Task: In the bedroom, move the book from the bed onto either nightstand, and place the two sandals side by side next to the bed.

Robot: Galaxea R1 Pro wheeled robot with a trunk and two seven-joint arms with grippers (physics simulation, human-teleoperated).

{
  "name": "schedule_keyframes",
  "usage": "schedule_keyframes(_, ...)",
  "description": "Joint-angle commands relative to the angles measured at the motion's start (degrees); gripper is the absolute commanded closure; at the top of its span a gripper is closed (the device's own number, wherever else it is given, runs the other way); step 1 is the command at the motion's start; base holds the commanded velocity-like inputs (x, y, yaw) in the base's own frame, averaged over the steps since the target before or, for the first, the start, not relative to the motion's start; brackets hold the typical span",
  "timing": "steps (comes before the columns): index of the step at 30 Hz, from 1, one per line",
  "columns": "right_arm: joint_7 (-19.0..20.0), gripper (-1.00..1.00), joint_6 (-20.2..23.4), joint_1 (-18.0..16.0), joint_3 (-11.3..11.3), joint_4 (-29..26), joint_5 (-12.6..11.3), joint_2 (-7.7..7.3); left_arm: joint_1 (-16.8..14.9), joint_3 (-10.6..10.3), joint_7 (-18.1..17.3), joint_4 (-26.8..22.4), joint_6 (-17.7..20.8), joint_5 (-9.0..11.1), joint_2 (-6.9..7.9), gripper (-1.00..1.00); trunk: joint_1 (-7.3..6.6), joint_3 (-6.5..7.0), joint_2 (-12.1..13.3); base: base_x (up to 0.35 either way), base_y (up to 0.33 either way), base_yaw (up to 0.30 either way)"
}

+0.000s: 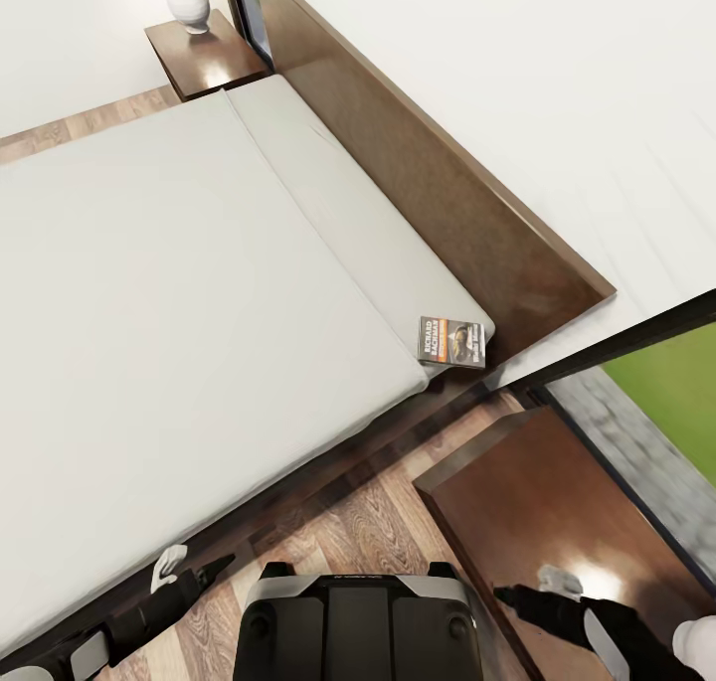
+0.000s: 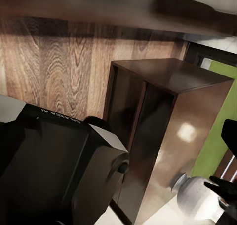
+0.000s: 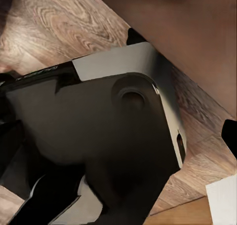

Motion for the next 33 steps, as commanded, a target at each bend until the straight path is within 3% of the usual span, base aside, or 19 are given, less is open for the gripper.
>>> schedule_keyframes(1, 0.14, -1.00, 1.48, 0.01, -0.28, -1.84, -0.58, 0.02, -0.02, -0.30, -0.20, 0.02, 0.60, 0.57, 0.02, -1.00, 0.03, -0.06, -0.08, 0.000, 0.000, 0.000)
schedule_keyframes(4, 0.16, -1.00, 4.32, 0.01, -0.35, -7.12, -2.47, 0.02, -0.02, -0.33, -0.19, 0.02, 0.58, 0.57, 0.00, -1.00, 0.03, -0.06, -0.08, 0.000, 0.000, 0.000)
schedule_keyframes(5, 0.14, -1.00, 5.79, 0.01, -0.39, -9.82, -5.43, 0.02, -0.02, -0.29, -0.18, 0.02, 0.58, 0.57, -0.18, -1.00, 0.03, -0.06, -0.08, 0.000, 0.000, 0.000)
schedule_keyframes(6, 0.16, -1.00, 6.22, 0.01, -0.40, -10.68, -6.73, -0.03, -0.02, -0.33, -0.18, 0.02, 0.57, 0.57, -0.36, -1.00, 0.03, -0.06, -0.08, 0.000, 0.000, 0.000)
schedule_keyframes(16, -0.23, -1.00, 6.05, 0.01, -1.20, -13.41, -7.39, 0.00, -0.02, -0.43, -0.40, -0.59, 0.64, 0.67, -1.28, -1.00, 0.03, -0.06, -0.08, 0.000, 0.000, 0.000)
schedule_keyframes(20, -1.15, -1.00, 5.93, 0.01, -1.49, -19.82, -7.19, 0.01, -0.02, -0.43, -0.84, -2.65, 0.82, 0.72, -2.33, -1.00, 0.03, -0.06, -0.08, 0.000, 0.000, 0.000)
schedule_keyframes(24, -4.73, -1.00, 5.96, 0.01, -2.83, -28.59, -7.16, 0.02, -0.02, -0.39, -4.41, -6.49, 1.12, 0.81, -3.13, -1.00, 0.03, -0.06, -0.08, 0.000, 0.000, 0.000)
schedule_keyframes(33, -6.81, -1.00, 5.32, 0.01, -4.92, -32.56, -7.22, 0.02, -0.19, -0.34, -9.48, -10.49, 2.44, 0.98, -3.43, -1.00, 0.03, -0.06, -0.08, 0.000, 0.000, 0.000)
